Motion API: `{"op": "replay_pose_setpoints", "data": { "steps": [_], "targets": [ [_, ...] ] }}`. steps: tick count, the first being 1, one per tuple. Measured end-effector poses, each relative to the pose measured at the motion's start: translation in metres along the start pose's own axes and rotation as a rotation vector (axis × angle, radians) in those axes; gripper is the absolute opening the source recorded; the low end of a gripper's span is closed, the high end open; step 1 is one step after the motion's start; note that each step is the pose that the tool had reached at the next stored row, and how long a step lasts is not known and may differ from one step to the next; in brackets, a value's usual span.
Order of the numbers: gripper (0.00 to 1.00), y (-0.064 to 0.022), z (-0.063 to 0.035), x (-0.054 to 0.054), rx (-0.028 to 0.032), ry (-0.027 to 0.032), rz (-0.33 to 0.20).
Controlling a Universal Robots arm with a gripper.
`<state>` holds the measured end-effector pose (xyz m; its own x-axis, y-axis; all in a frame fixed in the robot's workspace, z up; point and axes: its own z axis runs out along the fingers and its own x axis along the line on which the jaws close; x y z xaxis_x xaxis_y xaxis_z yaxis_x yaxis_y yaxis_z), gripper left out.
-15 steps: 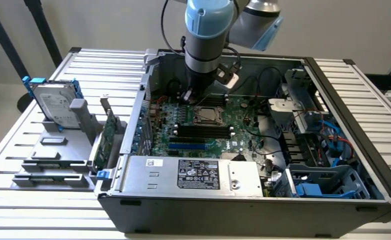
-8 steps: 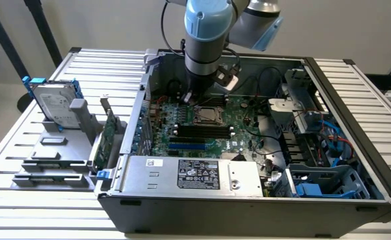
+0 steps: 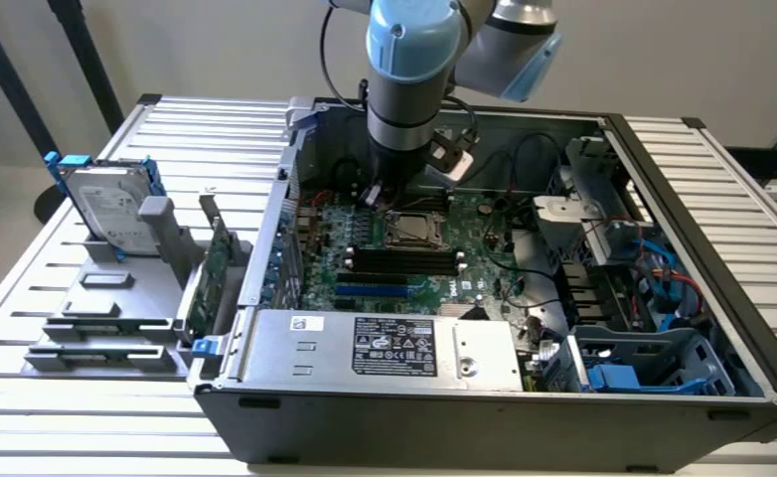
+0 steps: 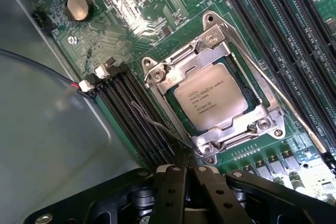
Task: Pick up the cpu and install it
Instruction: 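Install the first cpu locking lever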
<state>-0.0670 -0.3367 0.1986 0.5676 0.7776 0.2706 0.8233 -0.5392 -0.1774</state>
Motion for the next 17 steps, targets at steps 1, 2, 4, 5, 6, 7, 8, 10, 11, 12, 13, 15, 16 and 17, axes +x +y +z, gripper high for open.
{"op": "replay_pose_setpoints", "data": {
  "steps": [1,2,4,5,6,7,8,10,11,12,13,15,16,17],
  "targets": [
    [0.11,-0.0001,0.0003,0.000,-0.0002,-0.0005,0.000],
    [0.11,-0.0001,0.0006,0.001,-0.0002,-0.0004,0.000],
    [0.11,0.0002,0.0011,0.002,-0.0002,-0.0003,0.000],
    [0.11,0.0005,0.0014,0.002,-0.0002,-0.0002,0.000],
    [0.11,0.0012,0.0016,0.003,-0.0002,-0.0002,0.000],
    [0.11,0.0020,0.0017,0.004,-0.0002,-0.0001,0.000],
    [0.11,0.0030,0.0019,0.004,0.0000,-0.0001,0.000],
    [0.11,0.0049,0.0021,0.005,0.0018,-0.0015,0.001],
    [0.11,0.0057,0.0023,0.006,0.0035,-0.0027,0.001],
    [0.11,0.0065,0.0025,0.006,0.0054,-0.0041,0.002],
    [0.11,0.0072,0.0026,0.007,0.0071,-0.0054,0.003],
    [0.11,0.0085,0.0031,0.008,0.0099,-0.0075,0.004],
    [0.11,0.0093,0.0034,0.008,0.0114,-0.0084,0.005],
    [0.11,0.0102,0.0036,0.009,0.0129,-0.0096,0.005]
  ]
}}
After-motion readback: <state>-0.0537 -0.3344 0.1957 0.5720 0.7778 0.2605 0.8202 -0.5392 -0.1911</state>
